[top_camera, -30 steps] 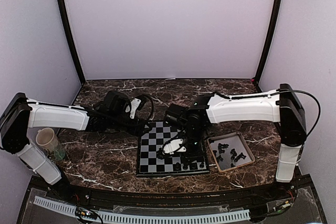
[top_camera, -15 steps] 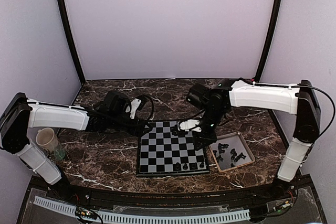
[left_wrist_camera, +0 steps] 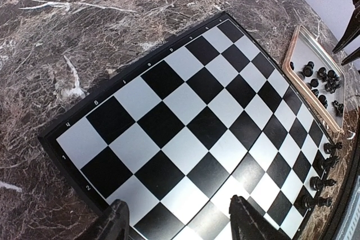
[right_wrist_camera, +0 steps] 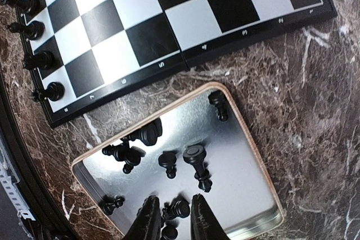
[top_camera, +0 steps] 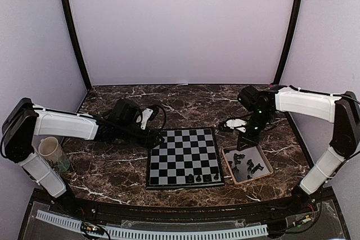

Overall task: Set up the chess pieces on the board
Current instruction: Pick up the king from the storage box.

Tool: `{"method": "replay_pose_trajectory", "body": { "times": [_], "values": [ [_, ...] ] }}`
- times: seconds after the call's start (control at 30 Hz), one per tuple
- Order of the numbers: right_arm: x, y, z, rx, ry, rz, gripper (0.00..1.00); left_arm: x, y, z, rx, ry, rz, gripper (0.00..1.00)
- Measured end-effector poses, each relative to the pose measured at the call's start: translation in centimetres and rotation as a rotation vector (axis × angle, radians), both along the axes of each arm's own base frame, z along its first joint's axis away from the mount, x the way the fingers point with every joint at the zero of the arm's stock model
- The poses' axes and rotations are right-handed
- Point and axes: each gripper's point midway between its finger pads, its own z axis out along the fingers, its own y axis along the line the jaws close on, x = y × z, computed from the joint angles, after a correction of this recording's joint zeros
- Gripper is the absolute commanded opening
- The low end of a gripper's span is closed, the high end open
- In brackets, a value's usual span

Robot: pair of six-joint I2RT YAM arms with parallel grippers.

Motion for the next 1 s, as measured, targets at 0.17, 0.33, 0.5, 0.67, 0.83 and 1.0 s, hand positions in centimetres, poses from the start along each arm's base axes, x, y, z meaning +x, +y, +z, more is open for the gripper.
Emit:
{"method": "replay_pose_trajectory", "body": {
  "times": [0.17, 0.33, 0.5, 0.67, 0.83, 1.0],
  "values": [
    [-0.4, -1.8, -1.5, -0.030, 0.022, -0.036, 0.24, 0.0, -0.1, 0.1, -0.004, 0.001, -0.004, 0.63],
    [-0.4, -2.9, -2.7, -0.058, 0.017, -0.046, 0.27, 0.1, -0.4, 0.5, -0.014, -0.005, -0.008, 0.63],
    [-0.8, -3.4, -3.8, -0.077, 0.017, -0.027, 0.28, 0.1, -0.4, 0.5, -0.015, -0.004, -0.010, 0.63],
    [0.0, -3.3, -4.5, -0.081, -0.002, -0.016, 0.29, 0.1, -0.4, 0.5, -0.015, -0.004, -0.010, 0.63],
    [0.0, -3.6, -6.6, -0.112, 0.015, -0.001, 0.29, 0.1, -0.4, 0.6, -0.017, -0.003, -0.012, 0.63],
    [0.2, -3.7, -7.4, -0.122, 0.014, 0.015, 0.19, 0.1, -0.5, 0.6, -0.018, -0.003, -0.013, 0.63]
  ]
}}
